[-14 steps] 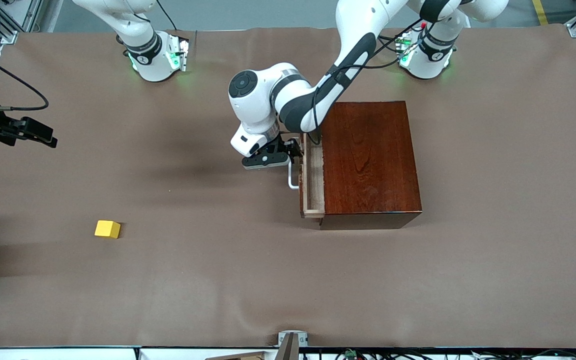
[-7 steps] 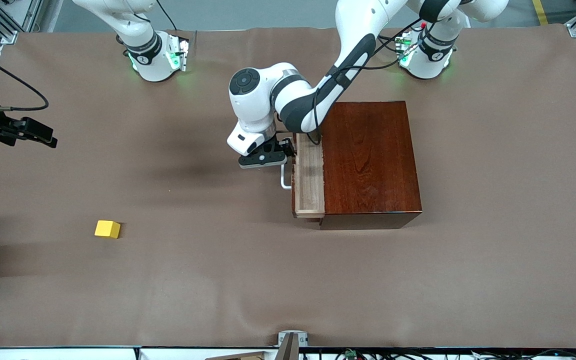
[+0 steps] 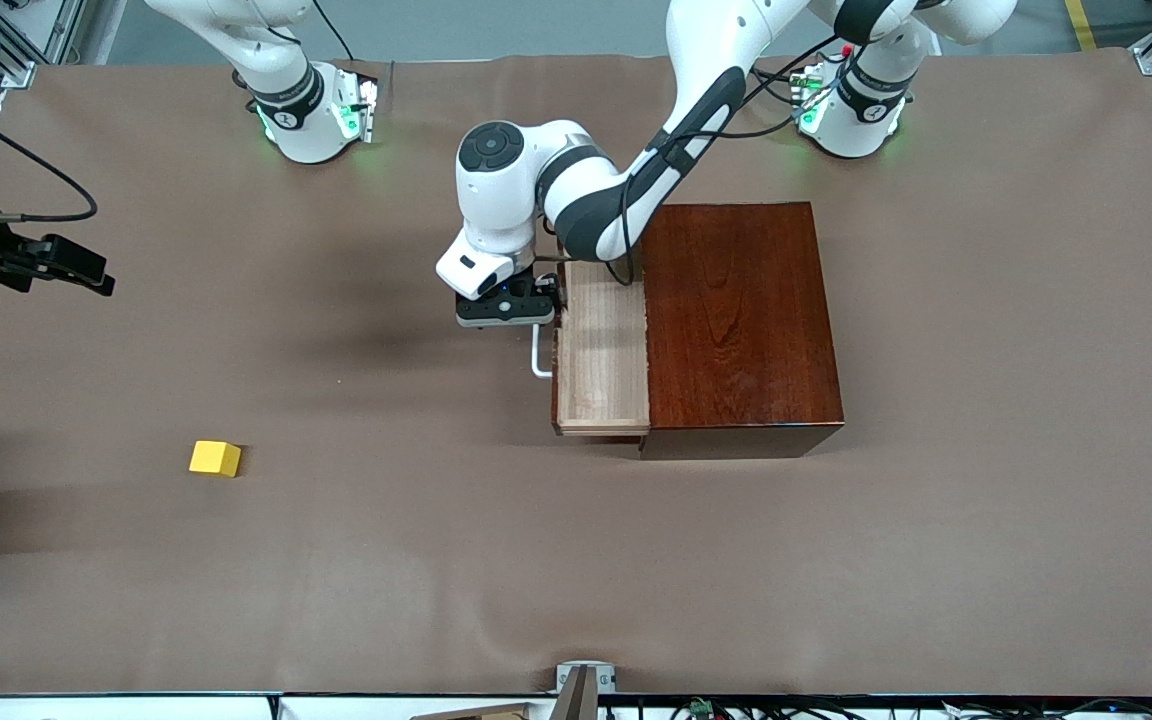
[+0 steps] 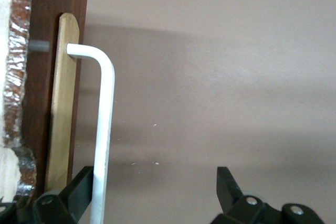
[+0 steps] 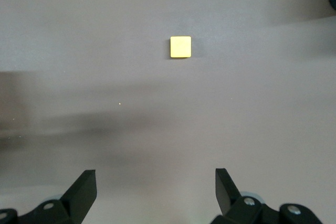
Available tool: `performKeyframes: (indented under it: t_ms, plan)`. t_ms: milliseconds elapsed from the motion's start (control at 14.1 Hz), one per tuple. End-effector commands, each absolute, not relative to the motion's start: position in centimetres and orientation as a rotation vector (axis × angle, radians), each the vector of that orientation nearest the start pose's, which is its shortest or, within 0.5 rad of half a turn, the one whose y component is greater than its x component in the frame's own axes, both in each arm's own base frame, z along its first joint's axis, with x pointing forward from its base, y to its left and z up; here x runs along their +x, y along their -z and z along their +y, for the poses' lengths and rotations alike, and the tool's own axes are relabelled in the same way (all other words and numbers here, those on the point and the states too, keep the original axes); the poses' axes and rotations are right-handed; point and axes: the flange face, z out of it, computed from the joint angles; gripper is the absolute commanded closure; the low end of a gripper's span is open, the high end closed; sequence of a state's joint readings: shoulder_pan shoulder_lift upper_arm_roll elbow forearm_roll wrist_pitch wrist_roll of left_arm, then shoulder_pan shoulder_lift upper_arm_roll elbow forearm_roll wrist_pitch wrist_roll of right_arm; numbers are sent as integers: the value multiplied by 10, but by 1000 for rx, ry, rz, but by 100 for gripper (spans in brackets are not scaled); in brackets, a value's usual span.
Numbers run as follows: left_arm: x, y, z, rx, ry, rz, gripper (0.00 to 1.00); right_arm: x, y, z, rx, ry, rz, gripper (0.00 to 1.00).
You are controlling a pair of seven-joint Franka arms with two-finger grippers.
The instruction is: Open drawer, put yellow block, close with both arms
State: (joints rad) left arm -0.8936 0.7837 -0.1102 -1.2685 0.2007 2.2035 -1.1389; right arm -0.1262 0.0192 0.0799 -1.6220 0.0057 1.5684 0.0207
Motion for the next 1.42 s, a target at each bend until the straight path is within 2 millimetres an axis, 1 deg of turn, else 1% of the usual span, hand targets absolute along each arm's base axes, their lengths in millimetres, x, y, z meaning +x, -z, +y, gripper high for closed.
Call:
performKeyframes:
  t_ms: [0,71,213,355,426,497,568,710,852,923,994,1065,1136,1207,1278,1349]
  plan:
    - [418,-308,-655,-3325,226,-141,0,557,-590,-27,-3117,-110,125,0]
    - [415,-311,-656,-3330,223,-139,0,557,-590,-27,-3117,-110,125,0]
    - [418,-317,-655,-3333,238,-125,0,557,-590,-27,-3117,-110,125,0]
    - [429,-324,-648,-3329,271,-61,0,557,-590,-27,-3117,-110,123,0]
    - [434,-332,-644,-3335,284,-68,0,557,-590,-27,-3116,-112,123,0]
    - [442,-346,-639,-3346,307,-86,0,557,-590,-27,-3117,-110,123,0]
    - [445,-358,-636,-3354,325,-99,0,557,-590,-29,-3116,-107,123,0]
    - [445,-365,-635,-3359,334,-102,0,560,-585,-27,-3121,-119,111,0]
    - [446,-369,-634,-3359,336,-115,0,560,-585,-28,-3123,-119,113,0]
    - [449,-379,-631,-3365,348,-131,0,561,-585,-30,-3127,-115,118,0]
    - [462,-390,-620,-3369,362,-170,0,563,-586,-32,-3128,-89,123,0]
    - [477,-411,-604,-3375,379,-226,0,566,-583,-39,-3131,-67,123,0]
    - [493,-425,-586,-3369,372,-289,0,572,-577,-55,-3130,-71,94,0]
    - [510,-436,-566,-3355,372,-348,0,580,-571,-66,-3129,-75,13,0]
    - [527,-446,-548,-3347,384,-404,0,590,-566,-68,-3126,-72,-35,0]
    - [545,-455,-526,-3335,400,-464,0,598,-556,-68,-3124,-88,-38,0]
